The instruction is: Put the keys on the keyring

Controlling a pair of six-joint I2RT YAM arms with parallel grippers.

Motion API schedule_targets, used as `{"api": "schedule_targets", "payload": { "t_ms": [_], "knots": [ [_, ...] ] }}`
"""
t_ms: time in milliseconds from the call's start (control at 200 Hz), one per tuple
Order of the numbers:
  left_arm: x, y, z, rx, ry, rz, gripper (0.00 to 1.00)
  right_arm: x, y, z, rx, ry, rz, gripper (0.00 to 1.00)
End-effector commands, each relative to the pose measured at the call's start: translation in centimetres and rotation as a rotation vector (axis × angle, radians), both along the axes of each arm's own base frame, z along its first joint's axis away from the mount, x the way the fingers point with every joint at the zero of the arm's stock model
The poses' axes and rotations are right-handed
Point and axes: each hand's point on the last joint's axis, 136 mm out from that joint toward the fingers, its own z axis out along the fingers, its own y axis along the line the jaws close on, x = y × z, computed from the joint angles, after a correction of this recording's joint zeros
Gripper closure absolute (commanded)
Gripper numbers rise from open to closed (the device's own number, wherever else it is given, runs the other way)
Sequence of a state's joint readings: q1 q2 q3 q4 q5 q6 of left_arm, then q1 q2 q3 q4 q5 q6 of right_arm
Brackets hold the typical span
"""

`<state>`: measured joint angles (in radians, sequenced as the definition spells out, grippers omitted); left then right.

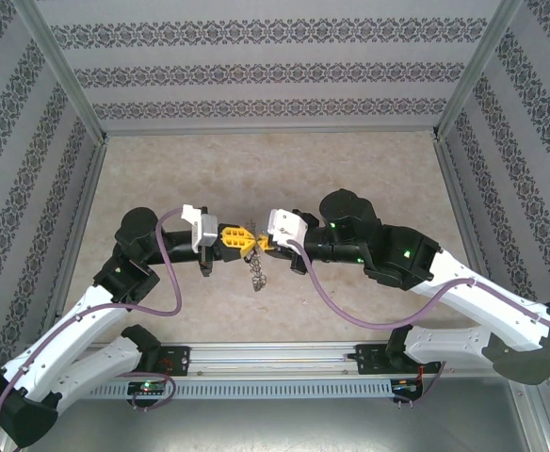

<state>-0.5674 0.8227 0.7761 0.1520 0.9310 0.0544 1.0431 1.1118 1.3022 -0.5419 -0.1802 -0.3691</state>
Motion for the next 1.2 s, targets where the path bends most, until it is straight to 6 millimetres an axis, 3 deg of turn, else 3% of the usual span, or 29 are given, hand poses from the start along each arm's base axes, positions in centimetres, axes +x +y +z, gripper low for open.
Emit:
{"api": "schedule_targets", "payload": {
  "t_ms": [0, 80, 150, 245, 300, 415, 525, 679, 919, 1169, 1194],
  "knots": [
    [0.0, 0.1, -1.0, 0.106, -0.002, 0.011, 0.96, 1.3, 0.2, 0.4, -0.013, -0.064, -0.052, 1.00],
    [0.7, 0.5, -1.9, 0.199, 0.004, 0.067, 0.86, 2.1, -0.1, -0.2, -0.085, -0.113, -0.103, 1.00],
    [1.4, 0.9, -2.5, 0.273, 0.008, 0.099, 0.85, 2.6, -0.1, -0.7, -0.140, -0.144, -0.125, 1.00],
    [2.0, 1.0, -3.0, 0.349, 0.017, 0.117, 0.88, 2.7, 0.4, -1.1, -0.188, -0.171, -0.125, 1.00],
    [2.3, 0.9, -3.1, 0.373, 0.024, 0.114, 1.00, 2.7, 0.6, -1.2, -0.196, -0.183, -0.126, 1.00],
    [2.5, 0.9, -3.8, 0.423, 0.051, 0.111, 1.00, 2.6, 0.7, -0.7, -0.180, -0.192, -0.125, 1.00],
    [2.2, 1.2, -4.1, 0.430, 0.048, 0.118, 0.83, 2.5, 0.5, -0.6, -0.183, -0.196, -0.125, 1.00],
    [1.9, 1.5, -4.0, 0.443, 0.056, 0.117, 0.82, 2.5, 0.5, -0.7, -0.187, -0.199, -0.121, 1.00],
    [2.0, 1.2, -3.5, 0.423, 0.050, 0.113, 0.97, 2.2, 0.8, -1.2, -0.204, -0.193, -0.102, 1.00],
    [1.8, 0.5, -2.0, 0.315, 0.065, 0.100, 1.00, 1.8, 0.8, -1.5, -0.205, -0.190, -0.098, 1.00],
    [1.9, 0.4, -1.6, 0.289, 0.061, 0.104, 1.00, 1.8, 0.7, -1.4, -0.197, -0.187, -0.100, 0.96]
  ]
}}
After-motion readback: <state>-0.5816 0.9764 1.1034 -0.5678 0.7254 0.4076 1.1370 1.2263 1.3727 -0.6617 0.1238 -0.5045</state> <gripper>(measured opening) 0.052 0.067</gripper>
